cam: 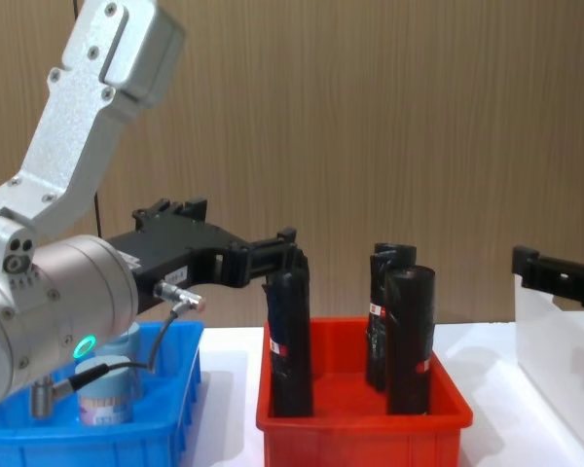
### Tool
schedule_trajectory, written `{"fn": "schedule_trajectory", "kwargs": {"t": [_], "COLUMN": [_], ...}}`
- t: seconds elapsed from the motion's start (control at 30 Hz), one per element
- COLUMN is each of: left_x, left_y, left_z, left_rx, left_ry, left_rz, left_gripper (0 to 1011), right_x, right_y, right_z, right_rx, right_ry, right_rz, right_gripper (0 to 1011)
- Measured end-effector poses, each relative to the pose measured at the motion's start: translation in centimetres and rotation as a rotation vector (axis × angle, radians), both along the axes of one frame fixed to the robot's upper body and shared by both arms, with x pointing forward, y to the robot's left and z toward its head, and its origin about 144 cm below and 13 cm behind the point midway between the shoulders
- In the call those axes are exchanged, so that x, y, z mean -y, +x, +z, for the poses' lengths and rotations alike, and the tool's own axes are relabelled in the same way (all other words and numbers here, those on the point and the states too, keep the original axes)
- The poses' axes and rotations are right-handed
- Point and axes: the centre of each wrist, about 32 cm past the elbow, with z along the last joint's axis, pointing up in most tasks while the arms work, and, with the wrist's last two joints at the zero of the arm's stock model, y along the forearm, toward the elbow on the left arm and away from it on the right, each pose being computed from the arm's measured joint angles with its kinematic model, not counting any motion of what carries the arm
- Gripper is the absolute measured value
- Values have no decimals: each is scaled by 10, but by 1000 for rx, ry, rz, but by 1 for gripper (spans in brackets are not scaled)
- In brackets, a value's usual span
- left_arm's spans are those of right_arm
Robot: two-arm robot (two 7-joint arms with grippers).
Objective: Pick the cotton swabs from the blue box and place them into the white box.
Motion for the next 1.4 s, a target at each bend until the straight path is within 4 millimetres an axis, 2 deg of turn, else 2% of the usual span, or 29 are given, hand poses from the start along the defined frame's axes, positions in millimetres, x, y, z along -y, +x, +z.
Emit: {"fn": "schedule_trajectory", "kwargs": {"t": [0.53,1.03,1.4], "left_x": [-12,-44,-60], "left_y": [4,15,31], "left_z": [-2,-8,-5], "left_rx": [10,-63,-150], "left_ry": [-42,-139,-176], "left_rz": [0,126,201], "left_gripper": [1004,1004,1004], "right_x": [0,0,0], "right_y": [0,0,0], "right_z": [0,0,0], "right_rx": [0,0,0], "right_ry": [0,0,0], "right_rz": [0,0,0], "right_gripper": [1002,1002,1002]}}
